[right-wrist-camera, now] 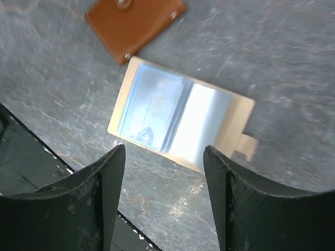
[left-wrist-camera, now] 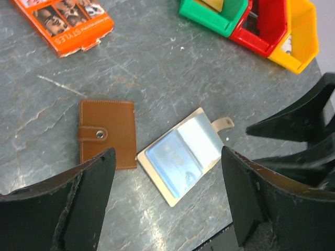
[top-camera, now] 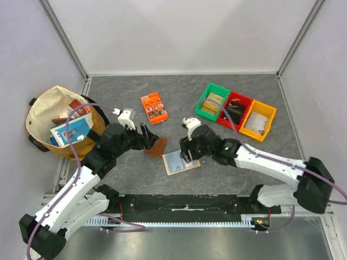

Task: Take the credit cards out of the card holder
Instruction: Remove the credit card from the card holder.

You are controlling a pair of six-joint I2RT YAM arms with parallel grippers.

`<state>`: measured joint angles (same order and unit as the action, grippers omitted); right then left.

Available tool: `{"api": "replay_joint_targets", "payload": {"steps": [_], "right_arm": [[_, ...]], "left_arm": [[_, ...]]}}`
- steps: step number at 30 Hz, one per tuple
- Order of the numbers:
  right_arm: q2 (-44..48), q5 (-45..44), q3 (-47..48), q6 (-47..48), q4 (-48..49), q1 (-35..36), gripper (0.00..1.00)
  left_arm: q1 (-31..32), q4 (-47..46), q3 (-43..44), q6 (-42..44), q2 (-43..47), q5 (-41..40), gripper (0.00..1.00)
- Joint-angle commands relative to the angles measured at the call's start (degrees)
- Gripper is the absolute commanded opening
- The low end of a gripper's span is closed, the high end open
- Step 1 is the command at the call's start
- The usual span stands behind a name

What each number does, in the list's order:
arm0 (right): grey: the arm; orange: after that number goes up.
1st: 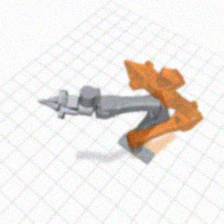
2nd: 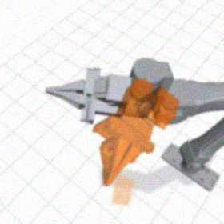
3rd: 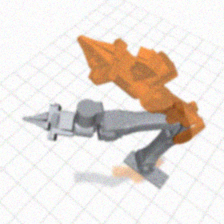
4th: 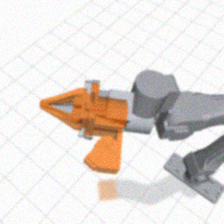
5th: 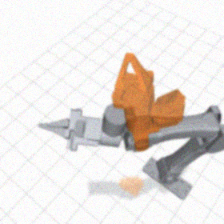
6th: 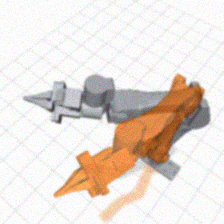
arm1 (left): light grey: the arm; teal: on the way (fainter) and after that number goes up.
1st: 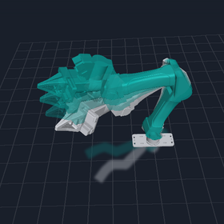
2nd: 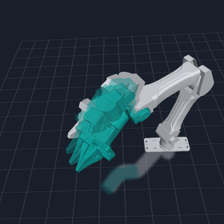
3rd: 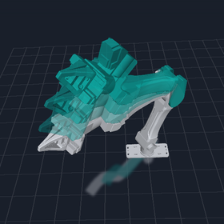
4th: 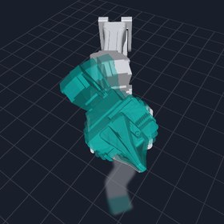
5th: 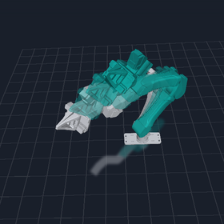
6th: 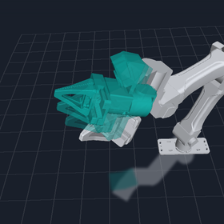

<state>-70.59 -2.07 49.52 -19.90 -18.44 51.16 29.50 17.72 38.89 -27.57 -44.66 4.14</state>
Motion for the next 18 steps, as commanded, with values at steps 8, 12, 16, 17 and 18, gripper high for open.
{"api": "replay_joint_targets", "payload": {"steps": [8,12,16,17,18], "right_arm": [[-18.3,-13.4,1.5,0.7,11.2,12.8,0.67],[-22.1,-14.2,3.1,1.1,11.1,14.3,0.65],[-24.4,-15.4,4.6,1.8,10.5,15.6,0.65],[-25.0,-15.8,4.9,1.8,10.2,15.7,0.65],[-25.5,-16.3,5.0,1.8,9.7,15.9,0.65]], "left_arm": [[0.2,5.6,-4.2,2.3,11.1,-6.5,0.87],[0.3,5.8,-4.1,2.2,11.4,-6.6,0.87],[0.2,6.2,-3.8,2.5,11.4,-6.5,0.87],[0.2,6.2,-3.9,2.5,11.4,-6.3,0.87],[0.2,6.2,-3.8,2.4,11.4,-6.0,0.87]]}}
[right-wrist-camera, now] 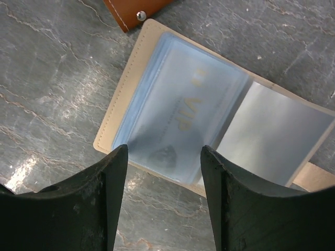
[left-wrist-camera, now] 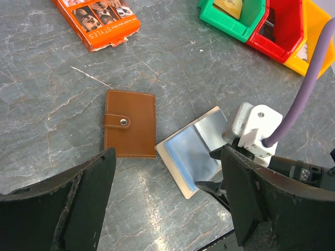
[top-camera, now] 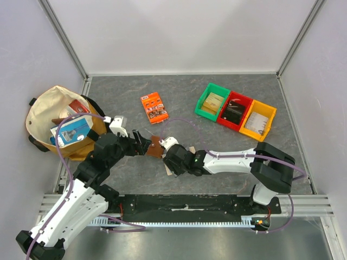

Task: Take the credit cards out of the card holder
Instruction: Remove the credit card from the card holder.

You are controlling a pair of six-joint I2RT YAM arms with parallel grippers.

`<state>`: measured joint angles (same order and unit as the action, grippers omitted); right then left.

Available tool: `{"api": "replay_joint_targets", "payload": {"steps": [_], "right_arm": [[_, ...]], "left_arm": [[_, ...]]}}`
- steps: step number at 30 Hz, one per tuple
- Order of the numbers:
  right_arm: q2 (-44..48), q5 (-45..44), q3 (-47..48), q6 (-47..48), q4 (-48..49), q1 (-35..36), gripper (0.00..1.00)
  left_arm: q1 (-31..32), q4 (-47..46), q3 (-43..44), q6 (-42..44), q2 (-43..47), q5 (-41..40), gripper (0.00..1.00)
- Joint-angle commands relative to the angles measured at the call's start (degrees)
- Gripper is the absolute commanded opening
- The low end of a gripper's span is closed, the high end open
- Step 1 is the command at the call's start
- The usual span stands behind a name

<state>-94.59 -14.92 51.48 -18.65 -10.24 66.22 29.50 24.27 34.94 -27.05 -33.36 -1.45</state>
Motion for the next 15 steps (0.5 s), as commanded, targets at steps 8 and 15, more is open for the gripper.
{"api": "replay_joint_targets", "payload": {"steps": [8,15], "right_arm": [[-2.6,-5.8,1.0,-0.1,0.2,0.9,0.59],[-4.6,-3.4,-0.2,-0.2,0.6,0.3,0.39]], "left_arm": [[0.3,-1.2,-0.1,1.5,-0.7,1.2,0.87],[0.2,-4.0,-1.6,-2.1,-3.4,8.0,0.87]]}}
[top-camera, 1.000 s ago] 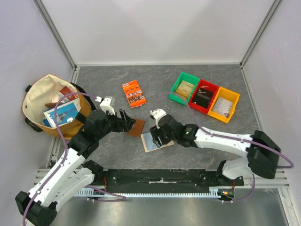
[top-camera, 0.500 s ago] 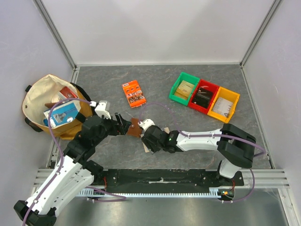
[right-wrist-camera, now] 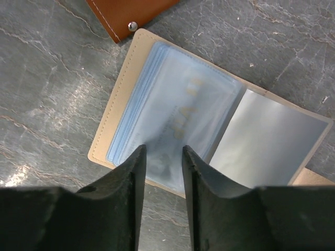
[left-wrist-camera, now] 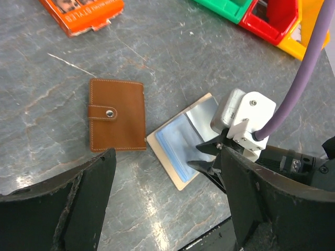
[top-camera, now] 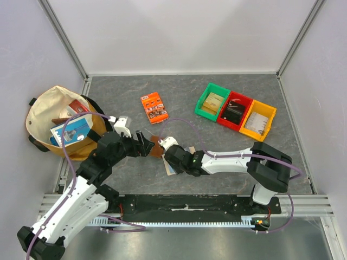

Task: Take the credit cards out of the card holder
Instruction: Remove the credit card from the card holder.

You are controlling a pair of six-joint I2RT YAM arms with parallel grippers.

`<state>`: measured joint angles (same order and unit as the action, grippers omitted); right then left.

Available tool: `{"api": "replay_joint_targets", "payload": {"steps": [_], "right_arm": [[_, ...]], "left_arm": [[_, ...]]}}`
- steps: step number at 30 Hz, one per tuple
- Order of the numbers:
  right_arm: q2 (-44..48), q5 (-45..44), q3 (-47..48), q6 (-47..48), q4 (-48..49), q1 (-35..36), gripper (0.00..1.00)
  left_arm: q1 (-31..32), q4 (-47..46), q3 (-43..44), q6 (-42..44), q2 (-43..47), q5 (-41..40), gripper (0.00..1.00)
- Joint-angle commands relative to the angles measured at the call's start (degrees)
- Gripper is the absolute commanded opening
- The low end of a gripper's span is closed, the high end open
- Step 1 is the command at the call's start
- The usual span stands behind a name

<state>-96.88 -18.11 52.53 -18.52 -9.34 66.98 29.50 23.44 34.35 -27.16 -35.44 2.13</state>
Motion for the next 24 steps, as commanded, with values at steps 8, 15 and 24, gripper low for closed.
{"api": "replay_joint_targets", "payload": {"steps": [8,15,24], "right_arm": [[0.3,9.3,-5.9,-2.7,4.8,-6.5,0.08],[4.2,29.1,-15.1,-8.4,20.5,-14.2,0.0],[4.9,39.4,-23.4,-17.8,38.7,-20.0,0.0]], "left_arm": [[0.8,-8.5,-5.2,-9.1,-2.0,8.7,0.86],[2.5,-15.4,-9.3,-15.7,-5.0,11.0,0.86],[7.4,-23.2,-12.2,-23.9,-14.2,8.1,0.86]]}}
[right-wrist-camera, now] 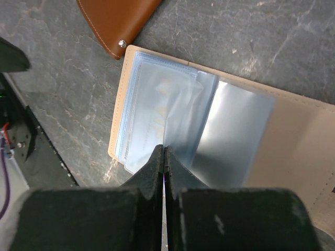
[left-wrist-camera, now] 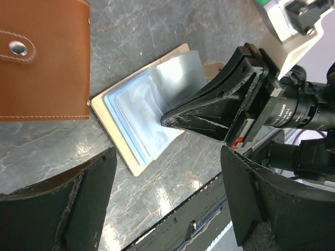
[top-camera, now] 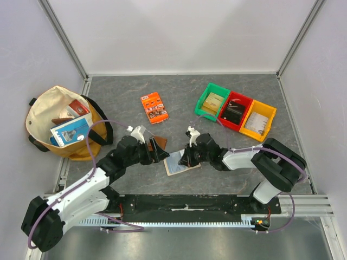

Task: Take the credit cards out of the card holder
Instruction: Remove the credit card from the card holder.

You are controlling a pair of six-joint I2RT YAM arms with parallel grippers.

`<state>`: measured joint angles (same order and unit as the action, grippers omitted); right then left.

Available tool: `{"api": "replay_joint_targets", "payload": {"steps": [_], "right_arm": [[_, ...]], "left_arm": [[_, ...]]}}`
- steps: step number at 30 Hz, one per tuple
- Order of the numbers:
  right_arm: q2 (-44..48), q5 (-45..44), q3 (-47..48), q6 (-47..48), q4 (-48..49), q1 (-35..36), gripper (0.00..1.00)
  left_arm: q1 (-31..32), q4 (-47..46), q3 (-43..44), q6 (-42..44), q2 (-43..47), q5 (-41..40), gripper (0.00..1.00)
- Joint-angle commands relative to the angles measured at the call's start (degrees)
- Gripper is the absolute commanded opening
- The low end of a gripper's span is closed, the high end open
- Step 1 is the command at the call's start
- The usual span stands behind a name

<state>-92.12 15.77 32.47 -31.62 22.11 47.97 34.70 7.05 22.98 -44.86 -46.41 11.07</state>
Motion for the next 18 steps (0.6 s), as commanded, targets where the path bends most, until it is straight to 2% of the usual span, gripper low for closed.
{"api": "replay_joint_targets", "payload": {"steps": [1,9,18], "right_arm": [[0.4,5.9,-4.2,-5.8,9.1,-1.3,0.0],[1.4,9.1,-9.8,-12.1,23.0,-3.8,0.0],[0.0,10.1,-13.2,-17.3,32.5,-5.8,0.0]], "left_arm": [[2.9,-6.9,-1.0,-7.1,-4.2,-1.3,0.85],[6.9,-12.9,-0.7,-10.7,-13.0,-4.9,0.81],[8.5,-16.0,-0.6,-12.9,-15.5,-5.5,0.77]]}}
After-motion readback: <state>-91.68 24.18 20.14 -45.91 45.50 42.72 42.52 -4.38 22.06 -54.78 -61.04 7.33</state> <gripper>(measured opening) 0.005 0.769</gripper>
